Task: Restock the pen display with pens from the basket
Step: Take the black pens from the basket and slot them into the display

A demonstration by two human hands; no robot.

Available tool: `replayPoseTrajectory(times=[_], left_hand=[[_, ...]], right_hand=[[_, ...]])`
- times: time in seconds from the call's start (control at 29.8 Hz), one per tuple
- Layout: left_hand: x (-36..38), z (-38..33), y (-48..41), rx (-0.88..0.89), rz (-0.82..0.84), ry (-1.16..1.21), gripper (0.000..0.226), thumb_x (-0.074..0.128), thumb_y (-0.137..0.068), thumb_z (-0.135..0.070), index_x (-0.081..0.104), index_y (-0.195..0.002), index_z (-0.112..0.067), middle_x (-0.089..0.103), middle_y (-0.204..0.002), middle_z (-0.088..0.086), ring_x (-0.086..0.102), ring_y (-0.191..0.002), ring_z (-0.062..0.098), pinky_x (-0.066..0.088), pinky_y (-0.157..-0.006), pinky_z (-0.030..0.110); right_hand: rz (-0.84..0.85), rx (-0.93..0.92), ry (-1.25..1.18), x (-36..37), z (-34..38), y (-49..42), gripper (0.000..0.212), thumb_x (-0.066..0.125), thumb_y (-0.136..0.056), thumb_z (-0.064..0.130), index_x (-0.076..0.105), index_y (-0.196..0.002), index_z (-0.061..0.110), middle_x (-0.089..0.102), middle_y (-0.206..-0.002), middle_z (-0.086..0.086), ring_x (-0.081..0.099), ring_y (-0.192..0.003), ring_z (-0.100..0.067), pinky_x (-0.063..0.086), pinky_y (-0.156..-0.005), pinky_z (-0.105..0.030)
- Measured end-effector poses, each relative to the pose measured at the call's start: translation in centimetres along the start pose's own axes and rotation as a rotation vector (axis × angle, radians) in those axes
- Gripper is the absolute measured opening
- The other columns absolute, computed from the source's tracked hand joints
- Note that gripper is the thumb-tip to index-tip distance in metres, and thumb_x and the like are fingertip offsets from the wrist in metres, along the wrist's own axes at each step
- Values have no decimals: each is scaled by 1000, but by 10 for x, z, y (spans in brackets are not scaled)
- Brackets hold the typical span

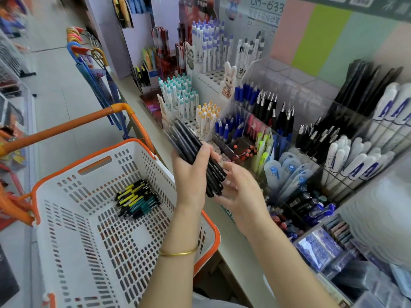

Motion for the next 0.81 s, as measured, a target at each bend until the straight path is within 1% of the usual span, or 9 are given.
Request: replayPoseTrajectory(times=[0.07, 0.13, 0.24, 0.34, 0.44, 0.54, 0.67, 0.74, 0.81], left_hand=[[7, -8, 8, 114, 96, -182, 23, 63, -90, -6, 55, -109, 4, 68, -76, 0, 68, -76, 11, 55, -78, 25], [14, -11, 19, 133, 185, -275, 22, 71, -85, -12, 59, -104, -17, 68, -86, -4, 66, -82, -1, 50, -73, 12], [18, -6, 24, 124, 292, -336, 25, 77, -75, -30, 64, -96, -25, 70, -96, 9, 69, -92, 14, 54, -78, 21], [19, -8, 27, 118, 358, -347, 26, 76, -79, -9, 65, -92, -29, 73, -90, 4, 70, -89, 11, 52, -75, 15], [22, -11, 29, 129, 428, -390, 19, 74, -81, -5, 70, -98, -12, 72, -92, 2, 68, -91, 5, 49, -77, 11], [22, -11, 29, 119, 444, -393, 21, 74, -80, -5, 69, -101, -4, 72, -96, 2, 67, -93, 6, 48, -79, 11], [24, -11, 33, 88, 465, -386, 23, 74, -80, -4, 69, -98, -18, 73, -93, -10, 67, -92, 0, 48, -77, 9], [25, -8, 34, 74, 448, -409, 28, 76, -81, -9, 64, -92, -32, 70, -87, -16, 65, -87, -4, 48, -73, 8], [27, -5, 33, 72, 421, -425, 23, 74, -83, -13, 62, -93, -30, 68, -84, -12, 64, -83, -3, 48, -69, 9]], right_hand=[[152, 272, -445, 19, -8, 5, 42, 41, -99, 43, 68, -116, 16, 69, -114, -9, 66, -105, -23, 54, -89, -46], [208, 338, -769, 31, -7, 5, 51, 40, -98, 48, 75, -106, 11, 71, -111, -9, 66, -106, -24, 52, -94, -40], [227, 223, -1018, 41, 2, 5, 23, 64, -81, 23, 78, -79, 6, 74, -91, -7, 73, -83, -19, 55, -85, -32], [271, 140, -1150, 40, 8, 7, 23, 75, -54, 10, 77, -75, 0, 74, -81, -10, 73, -74, -21, 61, -63, -35], [245, 143, -1168, 35, 2, 1, 24, 80, -47, 9, 77, -70, 4, 73, -75, -6, 73, -68, -17, 58, -54, -30], [290, 145, -946, 33, -3, -7, 53, 93, -8, 44, 75, -56, 29, 69, -63, 14, 66, -60, 4, 51, -51, -13], [212, 106, -1077, 30, -2, -2, 20, 83, -47, 19, 77, -65, 13, 71, -68, 3, 71, -65, -7, 56, -53, -23], [201, 90, -979, 31, 0, 4, 18, 82, -57, 29, 78, -68, 15, 73, -74, 4, 71, -70, -7, 59, -61, -25], [148, 143, -976, 25, -3, 7, 28, 65, -82, 34, 79, -73, 12, 75, -85, -2, 73, -78, -13, 59, -73, -28]])
Point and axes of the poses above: each hand's wrist, its own y-axis away from the middle knuckle, its own x-axis out of the palm, z = x × y, the point moved 4 cm from there along -y, towards the middle knuckle
